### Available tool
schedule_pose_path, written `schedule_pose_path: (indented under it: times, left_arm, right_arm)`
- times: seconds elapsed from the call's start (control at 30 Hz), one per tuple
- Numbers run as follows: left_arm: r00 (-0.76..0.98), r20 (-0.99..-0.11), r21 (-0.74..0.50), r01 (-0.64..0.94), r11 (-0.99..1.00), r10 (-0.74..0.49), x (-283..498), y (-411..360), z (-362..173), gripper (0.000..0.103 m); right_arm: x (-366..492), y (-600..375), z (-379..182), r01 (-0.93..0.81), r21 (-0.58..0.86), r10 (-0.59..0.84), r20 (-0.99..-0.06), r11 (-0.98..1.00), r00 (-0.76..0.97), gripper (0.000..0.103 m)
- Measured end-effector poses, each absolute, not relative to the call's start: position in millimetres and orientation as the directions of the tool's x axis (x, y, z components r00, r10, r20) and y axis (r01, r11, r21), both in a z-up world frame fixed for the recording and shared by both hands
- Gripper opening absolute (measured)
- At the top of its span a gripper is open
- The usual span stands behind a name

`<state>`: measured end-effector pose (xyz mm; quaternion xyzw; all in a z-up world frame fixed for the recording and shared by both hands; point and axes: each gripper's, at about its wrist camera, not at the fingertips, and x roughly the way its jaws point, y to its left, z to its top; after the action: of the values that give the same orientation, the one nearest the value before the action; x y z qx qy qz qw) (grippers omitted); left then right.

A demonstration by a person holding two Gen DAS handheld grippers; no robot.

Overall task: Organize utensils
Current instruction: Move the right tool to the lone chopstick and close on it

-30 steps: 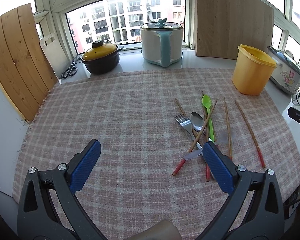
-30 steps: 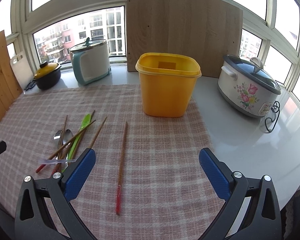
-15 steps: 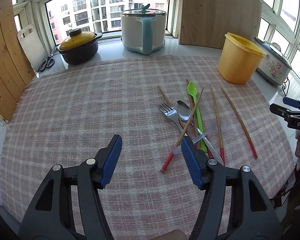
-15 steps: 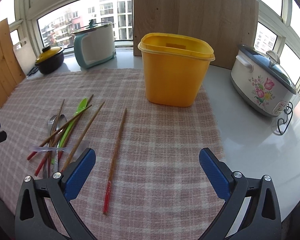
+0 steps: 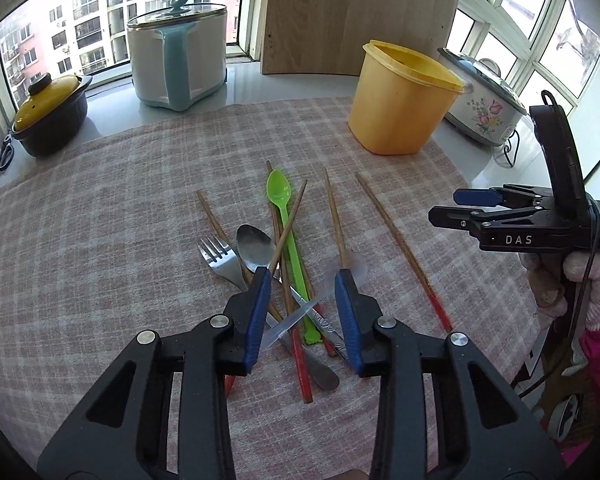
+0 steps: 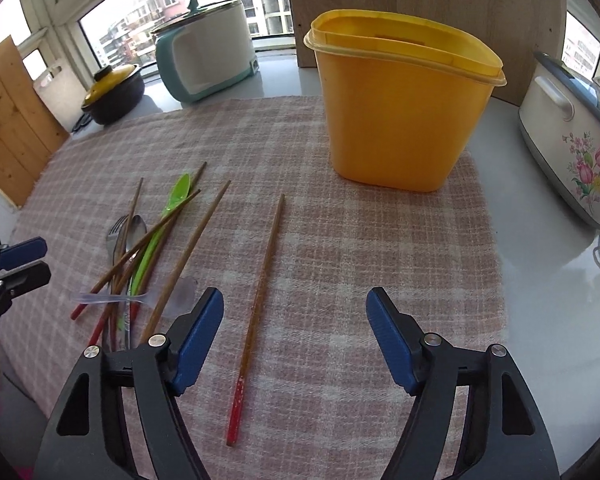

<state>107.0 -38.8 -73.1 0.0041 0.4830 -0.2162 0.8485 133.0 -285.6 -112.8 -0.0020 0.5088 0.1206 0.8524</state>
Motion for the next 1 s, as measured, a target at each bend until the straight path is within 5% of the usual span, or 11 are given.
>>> schedule_pose_path:
  times: [0.27, 0.6, 1.0]
  left_arm:
    - [0.315, -0.858, -0.274, 0.389, 0.880, -0.406, 147, -72, -102, 0.029]
    - [0.252, -0.872, -0.312, 0.372, 0.874, -0.419, 178, -91, -123, 0.021]
    - [0.204, -0.887, -0.323, 0.364, 0.873, -0.414, 197, -103, -142, 0.021]
  right_arm:
    - [171, -283, -134, -0.180, 0.196, 0.246, -0.912, 0.964, 0.328, 0.041]
    - [191, -273, -149, -0.171, 0.235, 0.272, -0.931, 0.957, 0.244, 0.026]
    - [204, -262, -160, -0.182, 0.195, 0.232, -0.950, 0.964, 0.209, 0.020]
